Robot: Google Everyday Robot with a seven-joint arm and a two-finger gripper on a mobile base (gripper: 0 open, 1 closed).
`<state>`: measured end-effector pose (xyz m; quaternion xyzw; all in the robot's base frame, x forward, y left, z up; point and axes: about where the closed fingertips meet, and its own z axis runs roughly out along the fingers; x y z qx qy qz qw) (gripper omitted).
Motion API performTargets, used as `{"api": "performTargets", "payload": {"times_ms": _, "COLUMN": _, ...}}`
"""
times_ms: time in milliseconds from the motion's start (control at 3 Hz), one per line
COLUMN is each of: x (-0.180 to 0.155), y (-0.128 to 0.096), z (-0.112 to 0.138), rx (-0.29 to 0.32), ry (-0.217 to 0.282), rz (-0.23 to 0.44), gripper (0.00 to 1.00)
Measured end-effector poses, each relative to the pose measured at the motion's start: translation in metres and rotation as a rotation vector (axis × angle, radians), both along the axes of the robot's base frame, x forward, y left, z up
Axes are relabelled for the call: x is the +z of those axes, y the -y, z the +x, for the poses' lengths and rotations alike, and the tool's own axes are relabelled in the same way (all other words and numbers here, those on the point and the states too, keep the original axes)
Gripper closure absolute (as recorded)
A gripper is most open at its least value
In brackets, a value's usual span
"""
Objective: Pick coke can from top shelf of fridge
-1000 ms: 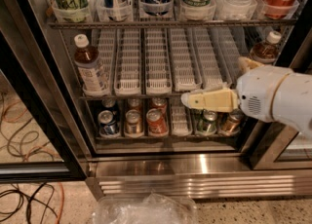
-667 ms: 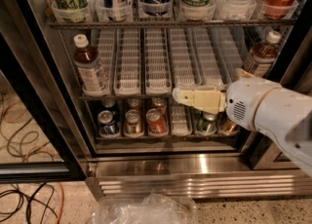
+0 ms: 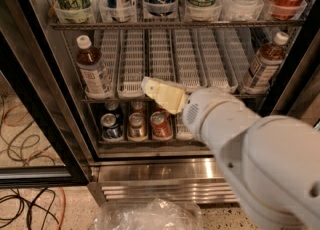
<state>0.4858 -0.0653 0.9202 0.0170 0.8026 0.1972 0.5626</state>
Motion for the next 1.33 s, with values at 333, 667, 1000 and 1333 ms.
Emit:
{"api": "performTargets", "payload": {"times_ms": 333, "x": 0.006, "y": 0.013, "z": 0.0, "rx": -0.099, "ry": -0.002, "rz": 0.009, "gripper": 0.0}}
{"api": "performTargets", "payload": {"times_ms": 667, "x": 0.009, "y": 0.01, "z": 0.001, "rx": -0.109, "ry": 0.008, "rz": -0.002, "gripper": 0.0}}
{"api": "performTargets", "payload": {"times_ms": 1000, "x": 0.034, "y": 0.022, "z": 0.017, "rx": -0.186, "ry": 0.071, "rz": 0.038, "gripper": 0.0}}
{"api": "performTargets", "payload": {"times_ms": 1333, "x": 0.048, "y": 0.046, "z": 0.029, "rx": -0.265, "ry": 0.152, "rz": 0.088, "gripper": 0.0}}
